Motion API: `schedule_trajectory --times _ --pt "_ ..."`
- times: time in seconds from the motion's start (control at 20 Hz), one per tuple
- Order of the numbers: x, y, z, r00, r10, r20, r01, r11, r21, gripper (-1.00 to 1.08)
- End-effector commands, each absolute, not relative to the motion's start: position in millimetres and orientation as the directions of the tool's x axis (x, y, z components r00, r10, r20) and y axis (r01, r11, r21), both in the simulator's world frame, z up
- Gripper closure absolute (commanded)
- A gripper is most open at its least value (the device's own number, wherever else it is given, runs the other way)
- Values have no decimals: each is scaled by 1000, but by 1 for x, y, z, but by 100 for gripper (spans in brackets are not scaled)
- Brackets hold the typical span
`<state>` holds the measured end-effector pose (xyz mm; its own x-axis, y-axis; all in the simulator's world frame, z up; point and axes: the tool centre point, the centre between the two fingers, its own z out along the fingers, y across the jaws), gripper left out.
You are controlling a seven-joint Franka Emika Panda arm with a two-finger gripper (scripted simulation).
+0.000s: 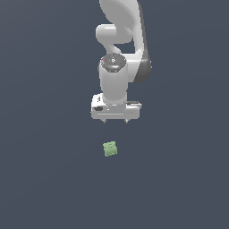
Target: Pick up the object and move it to a goal position.
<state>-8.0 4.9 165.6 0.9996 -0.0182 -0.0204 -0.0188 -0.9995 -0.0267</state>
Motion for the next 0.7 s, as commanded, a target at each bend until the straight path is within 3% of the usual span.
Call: schedule_trajectory --times 0.0,0.65 --pt "-8 5 166 1000 -18 -20 -19 -999 -27 -92" --pt "-4 18 175 999 44 -18 43 -999 -23 -92"
